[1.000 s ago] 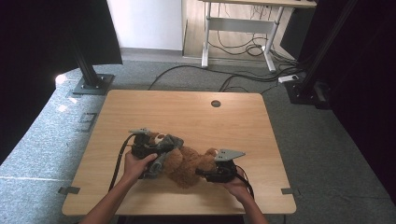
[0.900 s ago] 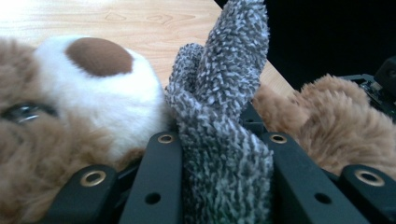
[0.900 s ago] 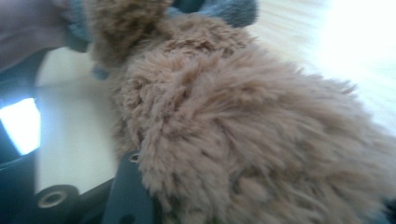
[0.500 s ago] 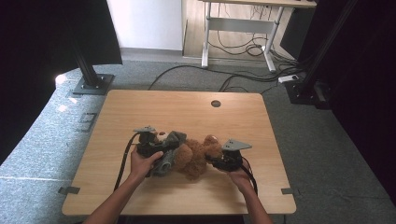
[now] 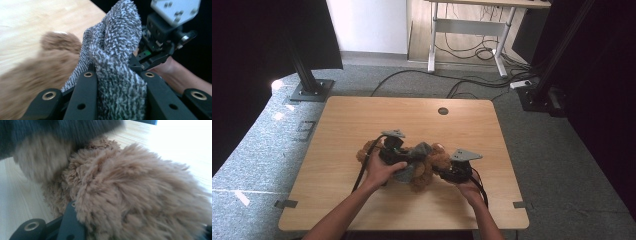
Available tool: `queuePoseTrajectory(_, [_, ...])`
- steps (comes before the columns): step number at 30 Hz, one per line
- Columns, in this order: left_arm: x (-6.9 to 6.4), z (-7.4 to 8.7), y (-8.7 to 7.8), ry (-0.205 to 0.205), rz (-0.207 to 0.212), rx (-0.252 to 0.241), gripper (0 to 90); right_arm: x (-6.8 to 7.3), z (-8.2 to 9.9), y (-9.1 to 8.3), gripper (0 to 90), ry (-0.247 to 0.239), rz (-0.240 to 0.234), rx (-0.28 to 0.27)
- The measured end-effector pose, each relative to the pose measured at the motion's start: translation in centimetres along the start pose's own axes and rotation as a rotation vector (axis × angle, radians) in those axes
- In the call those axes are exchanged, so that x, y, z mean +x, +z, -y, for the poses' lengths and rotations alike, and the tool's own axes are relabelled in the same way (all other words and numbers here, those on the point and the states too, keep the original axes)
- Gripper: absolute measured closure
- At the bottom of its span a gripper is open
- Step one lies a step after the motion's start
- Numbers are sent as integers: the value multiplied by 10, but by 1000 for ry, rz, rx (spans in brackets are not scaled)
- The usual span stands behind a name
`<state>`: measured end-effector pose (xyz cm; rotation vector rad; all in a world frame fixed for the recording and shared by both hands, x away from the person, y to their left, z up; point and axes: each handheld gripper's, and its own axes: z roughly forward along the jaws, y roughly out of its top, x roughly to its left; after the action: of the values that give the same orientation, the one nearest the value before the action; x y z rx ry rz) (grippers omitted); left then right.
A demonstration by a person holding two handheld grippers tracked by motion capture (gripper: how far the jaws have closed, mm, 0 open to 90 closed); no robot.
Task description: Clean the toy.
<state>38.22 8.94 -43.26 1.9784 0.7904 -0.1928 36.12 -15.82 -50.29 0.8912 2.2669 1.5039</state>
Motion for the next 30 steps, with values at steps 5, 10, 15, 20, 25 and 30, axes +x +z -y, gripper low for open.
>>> queuePoseTrajectory(5, [-15, -4, 27, 38, -38, 51, 756, 2, -1, 1, 599, -9, 9, 7])
queuePoseTrajectory(10, [-14, 1, 31, 45, -96, 71, 765, 1, 1, 1, 598, -9, 15, 21])
queuePoseTrajectory(15, [0, 17, 13, 14, -124, 39, 771, 0, 3, -1, 598, -16, -3, 20])
queuePoseTrajectory(20, [14, 33, -11, -22, -138, 9, 773, 0, 5, -2, 598, -14, -6, 17])
queuePoseTrajectory(25, [35, 47, -39, -84, -152, -30, 773, -3, 6, -2, 598, -5, 5, 10])
queuePoseTrajectory(30, [48, 55, -63, -124, -170, -72, 770, -3, 6, -2, 598, -7, 3, 10])
